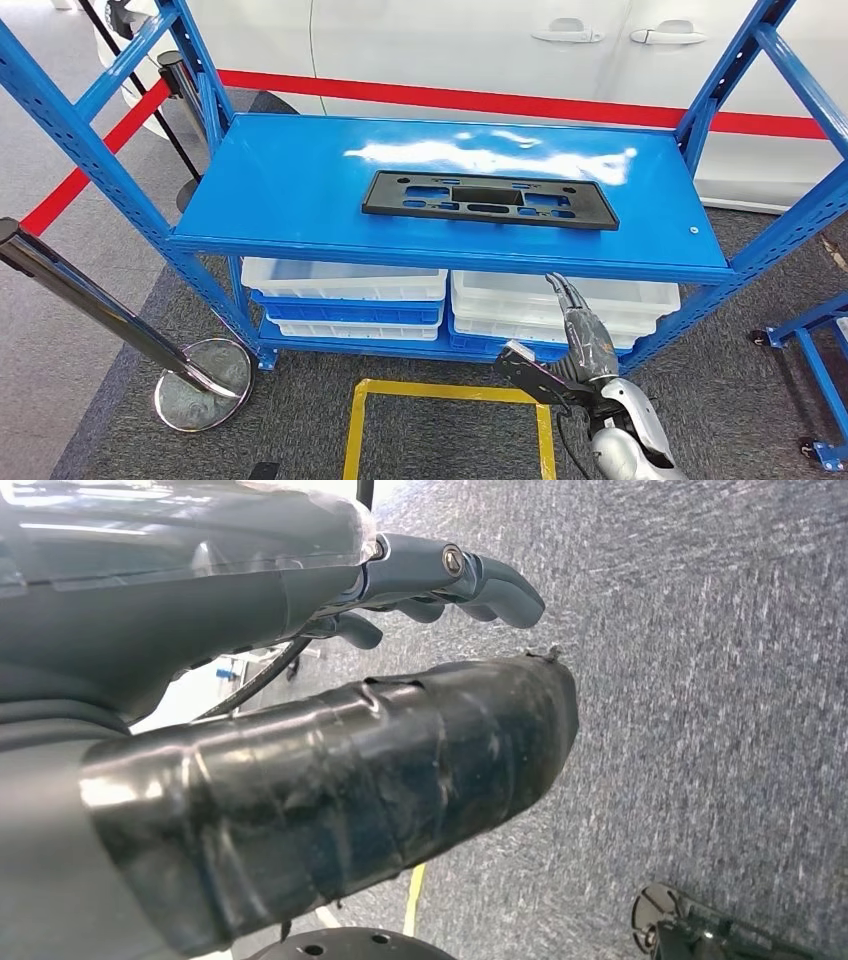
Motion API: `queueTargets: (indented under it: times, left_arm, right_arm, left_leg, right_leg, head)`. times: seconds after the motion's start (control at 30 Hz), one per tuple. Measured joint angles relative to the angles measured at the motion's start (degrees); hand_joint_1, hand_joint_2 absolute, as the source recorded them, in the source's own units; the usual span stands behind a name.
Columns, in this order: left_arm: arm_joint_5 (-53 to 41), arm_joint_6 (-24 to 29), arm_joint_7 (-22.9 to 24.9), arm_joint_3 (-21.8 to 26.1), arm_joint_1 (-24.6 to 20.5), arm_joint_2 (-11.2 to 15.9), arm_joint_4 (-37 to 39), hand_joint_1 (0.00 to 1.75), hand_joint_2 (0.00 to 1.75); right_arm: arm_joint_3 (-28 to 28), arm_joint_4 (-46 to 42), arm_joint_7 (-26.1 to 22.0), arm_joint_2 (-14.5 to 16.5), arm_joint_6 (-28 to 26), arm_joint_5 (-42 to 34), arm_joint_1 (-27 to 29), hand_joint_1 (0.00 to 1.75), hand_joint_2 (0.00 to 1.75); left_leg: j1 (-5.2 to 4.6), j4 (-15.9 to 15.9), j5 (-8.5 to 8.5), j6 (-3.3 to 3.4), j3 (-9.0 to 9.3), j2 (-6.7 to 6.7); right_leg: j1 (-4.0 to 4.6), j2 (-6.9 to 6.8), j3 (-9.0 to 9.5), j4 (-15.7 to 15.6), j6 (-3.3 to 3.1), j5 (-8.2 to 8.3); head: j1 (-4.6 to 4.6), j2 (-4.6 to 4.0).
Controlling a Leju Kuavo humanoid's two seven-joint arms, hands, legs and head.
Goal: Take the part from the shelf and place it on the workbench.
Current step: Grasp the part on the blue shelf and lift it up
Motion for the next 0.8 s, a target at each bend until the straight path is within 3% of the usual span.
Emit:
queueTargets:
  times: [0.3, 0.47, 0.53, 0.6, 0.63, 0.67, 0.7, 0.77, 0.8]
  left_arm:
    - [-0.91, -1.56, 0.1, 0.25, -0.25, -0.13, 0.09, 0.0, 0.0]
    - [-1.21, -1.91, 0.1, 0.27, -0.32, -0.37, 0.13, 0.0, 0.0]
    - [-1.22, -2.1, 0.1, 0.32, -0.31, -0.58, 0.14, 0.0, 0.0]
    - [-1.22, -2.19, 0.1, 0.36, -0.24, -0.69, 0.17, 0.0, 0.0]
    - [-1.22, -2.2, 0.1, 0.38, -0.2, -0.72, 0.19, 0.0, 0.0]
    - [-1.22, -2.23, 0.1, 0.43, -0.18, -0.75, 0.2, 0.0, 0.0]
    - [-1.22, -2.25, 0.1, 0.49, -0.18, -0.78, 0.2, 0.0, 0.0]
    - [-1.22, -2.3, 0.1, 0.6, -0.17, -0.85, 0.21, 0.0, 0.0]
    - [-1.22, -2.31, 0.11, 0.65, -0.21, -0.88, 0.22, 0.0, 0.0]
  right_arm:
    - [4.08, 6.24, 1.79, 4.58, -2.63, 5.0, -5.14, 0.0, 1.75]
    - [5.56, 7.3, 1.86, 5.73, -2.85, 4.82, -6.58, 0.0, 1.75]
    - [5.81, 7.34, 1.72, 5.78, -3.03, 4.21, -6.93, 0.0, 1.75]
    - [6.12, 7.34, 1.62, 5.78, -3.06, 3.81, -7.1, 0.0, 1.75]
    - [6.29, 7.34, 1.62, 5.79, -3.06, 3.71, -7.09, 0.0, 1.75]
    - [6.46, 7.34, 1.61, 5.79, -3.06, 3.66, -7.07, 0.0, 1.75]
    - [6.62, 7.34, 1.61, 5.79, -3.07, 3.63, -7.08, 0.0, 1.75]
    - [6.84, 7.36, 1.61, 5.79, -3.08, 3.62, -7.15, 0.0, 1.75]
    - [6.92, 7.39, 1.61, 5.79, -3.08, 3.62, -7.22, 0.0, 1.75]
  left_leg:
    - [-0.11, 0.51, -0.07, 0.25, -0.23, -0.01]
    - [0.18, -0.65, 0.53, 1.75, 0.36, 0.1]
    - [0.41, -1.07, 0.94, 2.15, 0.9, 0.16]
    - [0.44, -1.05, 0.93, 2.16, 0.9, 0.15]
    - [0.5, -1.01, 0.82, 2.04, 0.95, 0.13]
    - [0.6, -0.95, 0.63, 1.83, 1.07, 0.08]
    - [0.75, -0.87, 0.38, 1.57, 1.29, 0.01]
    - [1.16, -0.66, -0.46, 0.78, 2.01, -0.15]
    - [1.3, -0.53, -0.87, 0.35, 2.28, -0.2]
  right_leg:
    - [-0.11, -0.02, -0.01, -0.03, 0.32, 0.2]
    - [-0.19, -0.05, -0.32, 1.17, 1.27, 0.5]
    - [-0.44, -0.14, -2.39, 5.16, 1.78, -2.15]
    - [-0.82, -0.19, -6.17, 12.42, 2.33, -5.64]
    - [-1.08, -0.25, -7.69, 15.06, 2.61, -6.41]
    - [-1.34, -0.33, -8.34, 15.83, 2.87, -6.13]
    - [-1.59, -0.43, -7.95, 14.56, 3.08, -4.85]
    - [-1.92, -0.64, -4.48, 6.92, 3.36, -0.47]
    - [-1.8, -0.7, -3.04, 3.48, 3.28, 0.54]
  head:
    - [-0.01, 0.0]
    - [0.06, 0.0]
    - [0.2, 0.0]
    - [0.26, 0.0]
    - [0.25, 0.0]
    - [0.25, 0.0]
    - [0.25, 0.0]
    - [0.28, 0.0]
    - [0.4, -0.01]
